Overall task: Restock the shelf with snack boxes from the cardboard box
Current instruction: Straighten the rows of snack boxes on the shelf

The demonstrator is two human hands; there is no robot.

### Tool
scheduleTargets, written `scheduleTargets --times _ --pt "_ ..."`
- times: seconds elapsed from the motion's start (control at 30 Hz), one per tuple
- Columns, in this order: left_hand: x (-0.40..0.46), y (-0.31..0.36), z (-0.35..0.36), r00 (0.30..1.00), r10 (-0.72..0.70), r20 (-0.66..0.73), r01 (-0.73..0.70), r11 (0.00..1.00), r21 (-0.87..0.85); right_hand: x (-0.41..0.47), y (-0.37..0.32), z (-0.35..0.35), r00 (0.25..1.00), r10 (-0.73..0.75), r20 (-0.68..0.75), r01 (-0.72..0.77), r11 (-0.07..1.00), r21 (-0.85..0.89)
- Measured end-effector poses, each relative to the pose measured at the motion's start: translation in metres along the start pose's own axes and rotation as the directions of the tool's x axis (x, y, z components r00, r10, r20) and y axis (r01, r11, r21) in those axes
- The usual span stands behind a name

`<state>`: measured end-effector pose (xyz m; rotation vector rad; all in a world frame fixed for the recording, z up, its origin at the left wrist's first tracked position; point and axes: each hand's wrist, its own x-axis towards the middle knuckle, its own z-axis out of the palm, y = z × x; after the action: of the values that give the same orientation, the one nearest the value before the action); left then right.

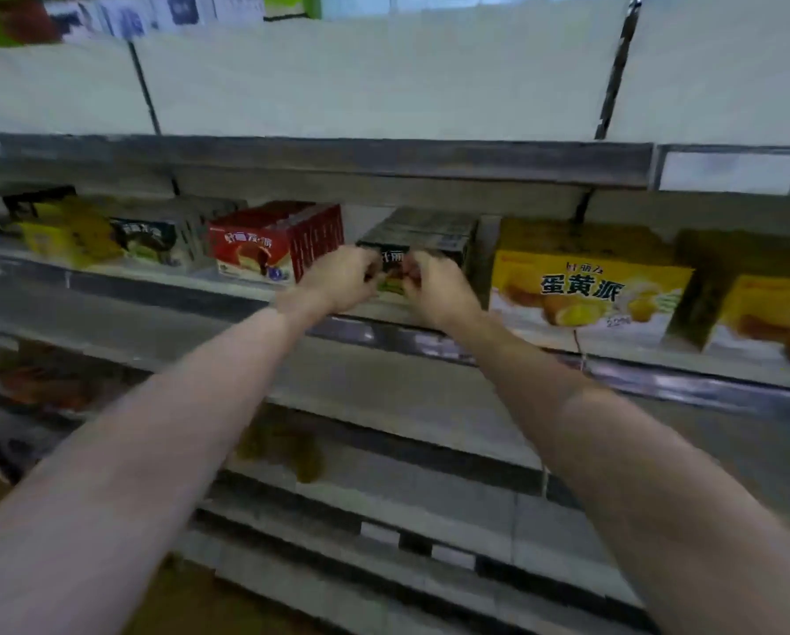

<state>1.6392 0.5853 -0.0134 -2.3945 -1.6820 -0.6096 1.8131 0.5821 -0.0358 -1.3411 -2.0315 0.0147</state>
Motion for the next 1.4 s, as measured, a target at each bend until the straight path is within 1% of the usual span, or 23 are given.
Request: scheduleTargets --times 0.07,0.2,0.33,0.43,0.53,0.63,0.73,0.87,0.97,1.07,1.2,1.3,1.4 --pt "-0.002 -0.009 -0.001 0.997 0.073 0.029 -0.073 0.997 -0.016 -0.005 -0.008 0.002 0.997 0.070 -0.024 -0.071 0.995 -0.069" --pt "-0.011 -0.016 -0.010 0.993 0.104 0.051 -0.103 0.994 -0.027 -0.020 -0.025 -0.001 0.978 0.202 -0.052 -0.208 0.957 -0.200" --pt "-0.010 -0.014 -0.015 0.987 0.159 0.041 -0.157 0.987 -0.027 -0.029 -0.034 -0.006 0.953 0.292 -0.084 -0.303 0.917 -0.258" --pt "-0.004 -0.012 -0.012 0.980 0.187 0.063 -0.182 0.980 -0.086 -0.030 -0.039 -0.010 0.949 0.308 -0.071 -0.315 0.902 -0.295" --pt "-0.001 -0.009 -0.007 0.955 0.224 0.194 -0.208 0.973 -0.099 -0.027 -0.044 -0.013 0.950 0.310 -0.034 -0.300 0.881 -0.365" --pt "0.006 -0.009 -0.002 0.932 0.246 0.266 -0.224 0.968 -0.109 -0.017 -0.044 -0.012 0.945 0.327 0.009 -0.299 0.876 -0.379" --pt "0.017 -0.009 0.005 0.931 0.240 0.274 -0.222 0.971 -0.093 -0.009 -0.038 -0.009 0.934 0.354 0.045 -0.309 0.865 -0.395" --pt "0.019 -0.003 0.005 0.948 0.222 0.228 -0.215 0.975 -0.054 -0.006 -0.035 -0.006 0.937 0.346 0.052 -0.299 0.868 -0.396" --pt "0.020 0.003 0.003 0.955 0.208 0.211 -0.197 0.978 -0.070 -0.010 -0.036 -0.011 0.936 0.348 0.062 -0.302 0.878 -0.371" --pt "0.014 0.013 0.000 0.967 0.211 0.141 -0.198 0.975 -0.097 -0.024 -0.039 -0.018 0.934 0.358 -0.003 -0.335 0.869 -0.365" --pt "-0.003 0.045 -0.005 0.954 0.280 0.103 -0.255 0.944 -0.208 -0.070 -0.040 -0.038 0.896 0.416 -0.156 -0.444 0.838 -0.316" --pt "-0.025 0.082 0.007 0.925 0.366 0.103 -0.331 0.908 -0.257 -0.123 -0.041 -0.056 0.857 0.462 -0.227 -0.512 0.811 -0.282" --pt "-0.052 0.124 0.029 0.865 0.478 0.155 -0.408 0.848 -0.339 -0.181 -0.041 -0.077 0.789 0.570 -0.231 -0.615 0.730 -0.299"
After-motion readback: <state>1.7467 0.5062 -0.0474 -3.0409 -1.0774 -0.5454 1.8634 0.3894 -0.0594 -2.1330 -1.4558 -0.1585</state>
